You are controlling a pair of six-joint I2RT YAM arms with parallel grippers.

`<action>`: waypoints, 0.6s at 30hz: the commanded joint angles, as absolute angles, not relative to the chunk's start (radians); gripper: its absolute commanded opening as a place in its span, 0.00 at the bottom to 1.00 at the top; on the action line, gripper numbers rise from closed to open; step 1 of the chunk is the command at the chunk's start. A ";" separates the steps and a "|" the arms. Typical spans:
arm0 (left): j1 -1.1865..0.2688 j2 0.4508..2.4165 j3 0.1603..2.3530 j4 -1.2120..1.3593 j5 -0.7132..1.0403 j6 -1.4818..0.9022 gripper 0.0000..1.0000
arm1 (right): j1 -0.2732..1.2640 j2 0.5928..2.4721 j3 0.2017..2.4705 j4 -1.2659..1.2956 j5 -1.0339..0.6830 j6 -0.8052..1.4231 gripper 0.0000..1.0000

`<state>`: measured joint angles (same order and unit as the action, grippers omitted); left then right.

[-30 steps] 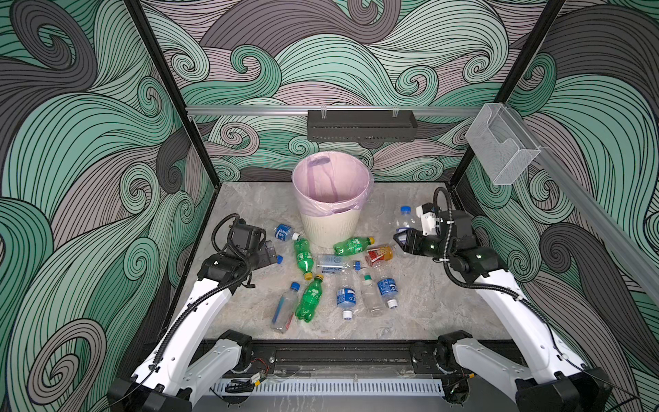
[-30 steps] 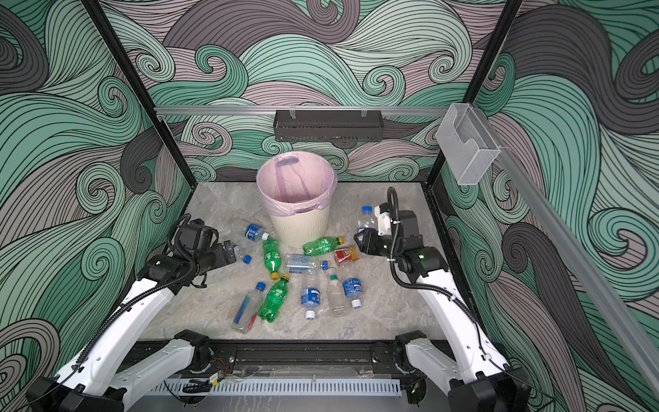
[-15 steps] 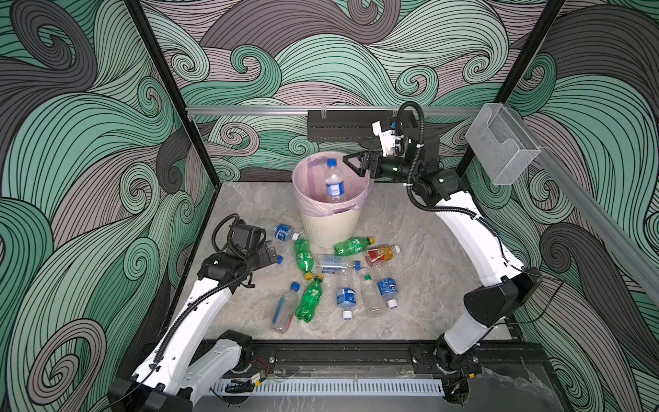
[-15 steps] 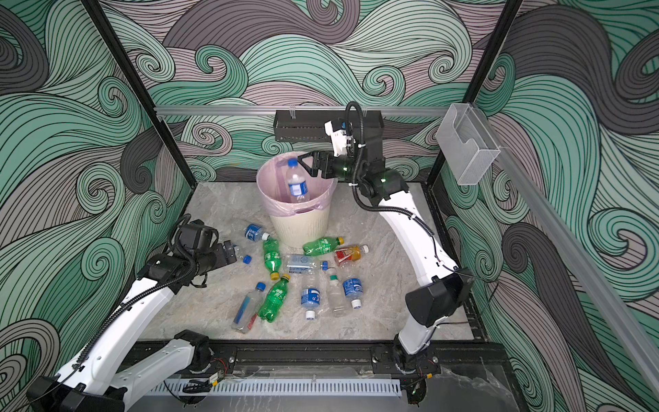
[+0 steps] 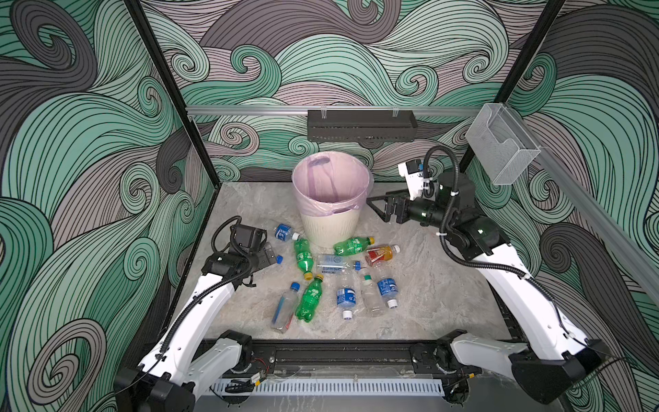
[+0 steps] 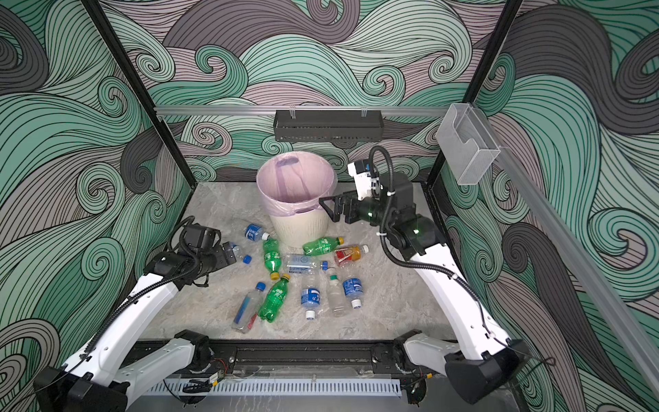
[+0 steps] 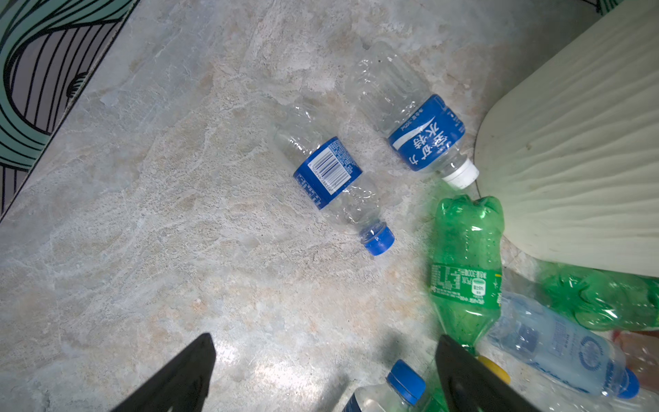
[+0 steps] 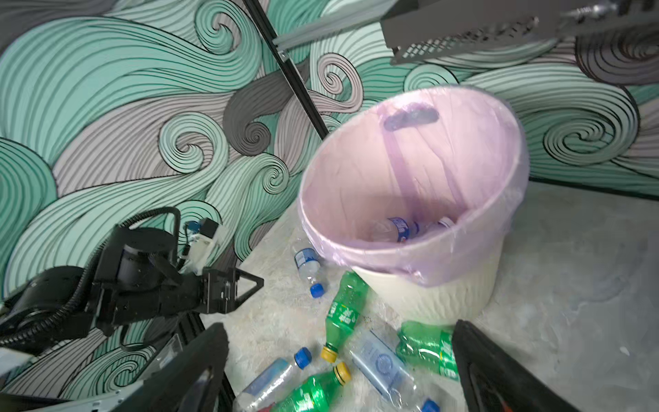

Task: Throw the plastic bottles in the bin
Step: 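Withdraw right gripper from bin while left gripper lowers toward blue-labelled bottle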

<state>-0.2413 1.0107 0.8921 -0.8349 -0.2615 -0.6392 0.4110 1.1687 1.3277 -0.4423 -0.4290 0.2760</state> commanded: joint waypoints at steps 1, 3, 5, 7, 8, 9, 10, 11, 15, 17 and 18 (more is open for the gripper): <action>-0.226 1.053 0.896 -0.817 -0.302 -0.671 0.99 | 0.402 1.101 1.195 -0.484 -0.348 0.242 0.99; -0.217 1.083 0.901 -0.801 -0.310 -0.681 0.99 | 0.396 1.049 1.115 -0.490 -0.323 0.247 0.99; -0.203 1.113 0.909 -0.786 -0.312 -0.689 0.99 | 0.390 1.003 1.043 -0.501 -0.292 0.258 0.99; -0.187 1.143 0.922 -0.774 -0.308 -0.696 0.99 | 0.385 0.963 0.979 -0.511 -0.263 0.272 0.99; -0.179 1.158 0.928 -0.765 -0.303 -0.698 0.99 | 0.382 0.943 0.949 -0.515 -0.248 0.281 0.99; -0.171 1.174 0.933 -0.752 -0.294 -0.699 0.99 | 0.380 0.925 0.921 -0.515 -0.230 0.288 0.99; -0.163 1.186 0.936 -0.741 -0.287 -0.702 0.99 | 0.378 0.911 0.902 -0.515 -0.216 0.295 0.99; -0.153 1.202 0.938 -0.726 -0.277 -0.705 0.99 | 0.376 0.897 0.881 -0.514 -0.197 0.303 0.99; -0.125 1.271 0.959 -0.683 -0.254 -0.721 0.99 | 0.369 0.873 0.838 -0.515 -0.159 0.313 0.99; -0.116 1.308 0.973 -0.671 -0.252 -0.720 0.99 | 0.368 0.874 0.829 -0.515 -0.151 0.312 0.99; -0.111 1.327 0.983 -0.663 -0.245 -0.717 0.99 | 0.368 0.877 0.826 -0.515 -0.143 0.313 0.99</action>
